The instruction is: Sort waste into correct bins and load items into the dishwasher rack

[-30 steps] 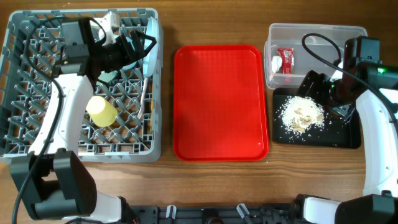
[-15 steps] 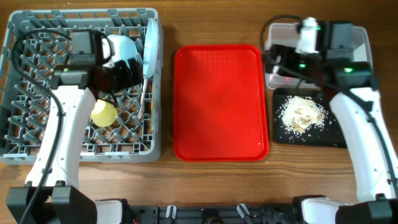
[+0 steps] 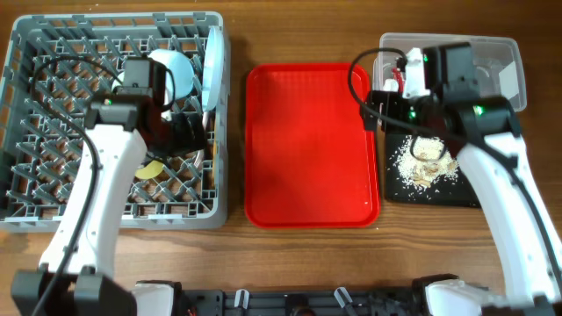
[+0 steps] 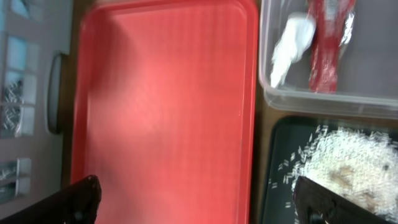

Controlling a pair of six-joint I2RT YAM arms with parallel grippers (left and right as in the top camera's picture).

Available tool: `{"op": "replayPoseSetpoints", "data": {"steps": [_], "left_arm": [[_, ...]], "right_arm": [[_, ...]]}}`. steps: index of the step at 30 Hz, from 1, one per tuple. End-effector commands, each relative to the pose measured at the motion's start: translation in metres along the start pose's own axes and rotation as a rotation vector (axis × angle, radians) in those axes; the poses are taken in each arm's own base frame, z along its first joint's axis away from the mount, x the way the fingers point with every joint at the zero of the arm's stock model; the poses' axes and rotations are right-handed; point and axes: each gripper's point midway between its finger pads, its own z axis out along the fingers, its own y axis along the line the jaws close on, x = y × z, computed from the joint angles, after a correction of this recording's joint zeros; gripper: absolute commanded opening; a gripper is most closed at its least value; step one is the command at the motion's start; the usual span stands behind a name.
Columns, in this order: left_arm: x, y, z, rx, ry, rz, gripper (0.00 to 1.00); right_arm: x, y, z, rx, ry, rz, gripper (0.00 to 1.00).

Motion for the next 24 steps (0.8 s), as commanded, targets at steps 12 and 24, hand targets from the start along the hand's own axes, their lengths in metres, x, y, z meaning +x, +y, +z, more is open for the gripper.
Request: {"op": "replayPoseSetpoints", "data": {"steps": [12, 24], "left_arm": [[0.053, -0.020, -0.084, 0.287, -0.563, 0.154, 1.00], [0.074, -0.006, -0.110, 0.323, -0.661, 0.148, 1.00]], "right_arm": [[0.060, -0.030, -0.106, 0.107, -0.461, 0.043, 1.00], [0.064, -0.029, -0.122, 0.097, -0.516, 0.037, 1.00]]}}
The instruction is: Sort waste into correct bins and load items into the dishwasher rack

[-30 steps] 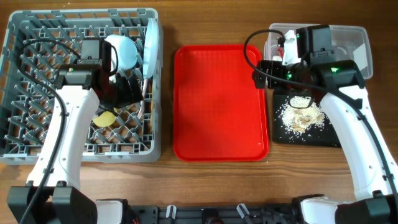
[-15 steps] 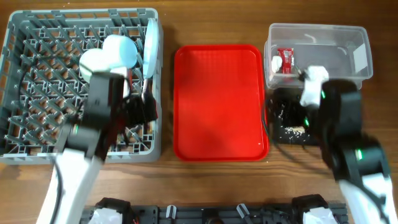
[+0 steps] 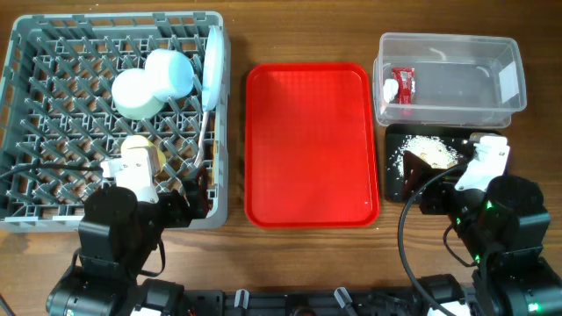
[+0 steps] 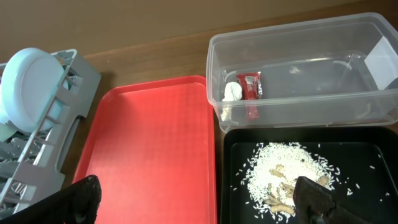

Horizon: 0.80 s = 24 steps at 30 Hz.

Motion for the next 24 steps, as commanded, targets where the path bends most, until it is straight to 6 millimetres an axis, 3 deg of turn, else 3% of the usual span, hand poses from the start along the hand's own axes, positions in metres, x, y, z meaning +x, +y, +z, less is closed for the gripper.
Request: {"op": "replayPoseSetpoints", "data": {"steps": [1, 8, 17, 24], "left_arm": [[0.012, 0.004, 0.003, -0.016, 0.039, 0.022, 1.00], [0.024, 0.009, 0.002, -0.034, 0.088, 0.022, 1.00], [0.025, 0.009, 0.002, -0.035, 0.092, 0.022, 1.00], [0.025, 0.009, 0.002, -0.035, 0.092, 0.022, 1.00]], "right_arm": [[0.003, -0.006, 0.003, 0.033, 0.010, 0.014, 1.00], [0.005, -0.007, 0.008, 0.039, 0.031, 0.014, 1.00], [0.011, -0.008, 0.013, 0.048, 0.066, 0.014, 1.00], [0.001, -0.018, -0.001, 0.083, -0.038, 0.017, 1.00]]}}
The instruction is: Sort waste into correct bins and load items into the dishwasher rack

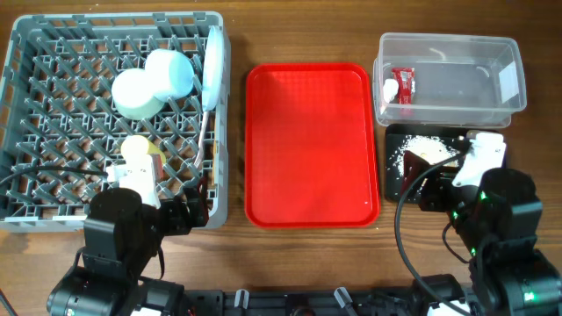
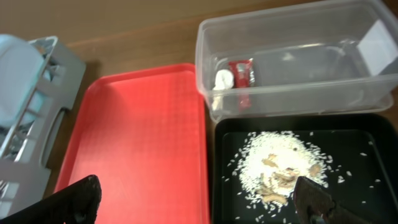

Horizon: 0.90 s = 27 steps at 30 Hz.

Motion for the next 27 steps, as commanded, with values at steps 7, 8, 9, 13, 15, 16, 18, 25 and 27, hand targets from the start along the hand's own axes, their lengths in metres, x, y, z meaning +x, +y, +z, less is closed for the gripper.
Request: {"op": "replayPoseSetpoints", "data": {"steps": [7, 8, 9, 13, 15, 16, 18, 25, 27], "left_arm": [[0.004, 0.001, 0.002, -0.005, 0.008, 0.021, 1.00], [0.004, 0.001, 0.002, -0.005, 0.008, 0.021, 1.00], [0.004, 0.001, 0.002, -0.005, 0.008, 0.021, 1.00], [0.004, 0.001, 0.002, -0.005, 0.008, 0.021, 1.00], [0.004, 0.001, 0.002, -0.005, 0.008, 0.021, 1.00], [0.004, 0.001, 0.002, -0.005, 0.008, 0.021, 1.00], [0.004, 0.001, 0.002, -0.005, 0.008, 0.021, 1.00], [0.004, 0.001, 0.002, -0.005, 0.008, 0.021, 1.00], [0.004, 0.001, 0.002, -0.005, 0.008, 0.021, 1.00]], "right_arm": [[-0.010, -0.014, -0.022, -0.009, -0.410, -0.024, 1.00], [-0.010, -0.016, -0.023, -0.015, -0.461, -0.019, 1.00], [-0.010, -0.015, -0.024, -0.029, -0.512, -0.017, 1.00], [-0.004, -0.017, -0.022, -0.058, -0.649, -0.012, 1.00], [-0.001, -0.018, -0.012, -0.058, -0.661, -0.013, 1.00], [0.001, -0.019, -0.008, -0.058, -0.661, -0.013, 1.00], [0.010, -0.021, 0.004, -0.057, -0.656, -0.013, 1.00], [0.046, -0.027, 0.043, -0.046, -0.560, -0.027, 1.00], [0.055, -0.025, 0.052, -0.053, -0.540, -0.086, 1.00]]}}
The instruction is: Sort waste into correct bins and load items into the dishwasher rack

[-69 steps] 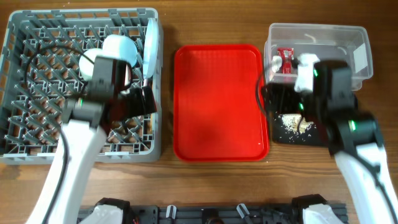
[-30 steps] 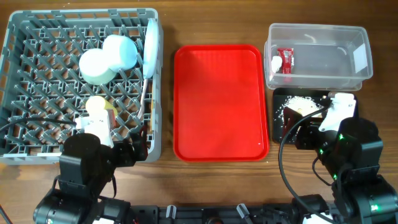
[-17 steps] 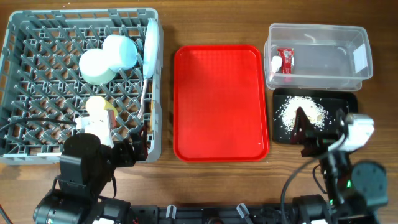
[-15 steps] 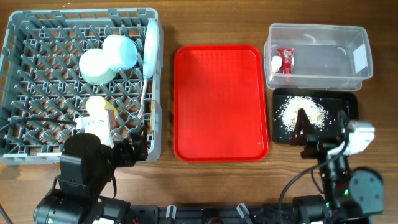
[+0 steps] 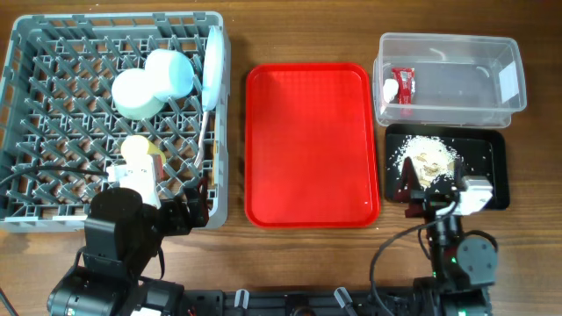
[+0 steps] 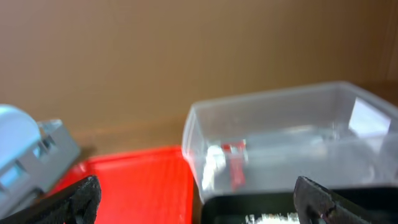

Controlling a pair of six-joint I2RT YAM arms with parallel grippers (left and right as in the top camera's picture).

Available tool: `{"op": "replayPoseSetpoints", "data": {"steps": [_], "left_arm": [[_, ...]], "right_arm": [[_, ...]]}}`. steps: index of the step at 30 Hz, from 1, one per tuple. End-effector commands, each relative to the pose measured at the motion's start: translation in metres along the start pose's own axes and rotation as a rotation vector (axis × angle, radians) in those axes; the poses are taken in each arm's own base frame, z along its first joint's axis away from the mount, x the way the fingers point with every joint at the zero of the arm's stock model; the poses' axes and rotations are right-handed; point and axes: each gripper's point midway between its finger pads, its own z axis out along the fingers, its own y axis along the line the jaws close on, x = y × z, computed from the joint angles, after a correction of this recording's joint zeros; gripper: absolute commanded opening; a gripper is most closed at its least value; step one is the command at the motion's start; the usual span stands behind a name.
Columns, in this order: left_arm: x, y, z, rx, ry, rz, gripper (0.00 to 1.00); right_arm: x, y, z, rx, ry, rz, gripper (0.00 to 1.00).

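Note:
The grey dishwasher rack (image 5: 53, 202) on the left holds two pale blue cups (image 5: 140, 92) and a pale plate (image 5: 212, 66) standing on edge. The clear bin (image 5: 505, 53) at back right holds a red wrapper (image 5: 403, 83) and a white wad (image 5: 389, 88). In front of it, a black tray (image 5: 496, 175) carries rice and food scraps (image 5: 428, 158). My left gripper (image 5: 195, 204) sits folded back at the rack's near right corner, its jaws unclear. Over the black tray's near edge my right gripper (image 5: 430, 191) (image 6: 199, 199) is open and holds nothing.
A red tray (image 5: 312, 145) lies bare between the rack and the bins. A small yellowish piece (image 5: 156, 149) shows in the rack beside my left arm. Both arm bases crowd the table's near edge.
My right arm has folded lower and nearer the table's front edge. Its wrist view now looks level at the bin's wall instead of down onto the rice. The left arm has not moved.
First my left gripper was inside the rack by the cups and my right gripper was over the bins. Then both arms stood drawn back at the near edge, with cups in the rack and the wrapper in the bin. Now the right arm is folded lower.

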Motion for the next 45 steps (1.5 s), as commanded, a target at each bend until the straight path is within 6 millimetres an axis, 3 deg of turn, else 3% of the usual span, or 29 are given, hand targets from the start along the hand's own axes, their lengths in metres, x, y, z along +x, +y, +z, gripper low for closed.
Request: {"op": "replayPoseSetpoints", "data": {"steps": [1, 5, 15, 45], "left_arm": [[0.002, 0.001, 0.001, -0.003, 0.002, 0.021, 1.00], [0.002, 0.001, 0.001, -0.003, 0.002, 0.021, 1.00], [0.002, 0.001, 0.001, -0.003, 0.002, 0.021, 1.00], [0.002, 0.001, 0.001, -0.003, 0.002, 0.021, 1.00]], "right_arm": [[0.018, 0.007, 0.003, -0.057, 0.019, -0.115, 1.00], [0.020, 0.025, 0.002, -0.165, -0.007, -0.377, 1.00], [0.018, 0.016, 0.003, -0.112, -0.006, -0.233, 1.00], [0.017, 0.008, 0.004, -0.078, -0.008, -0.237, 1.00]]}}
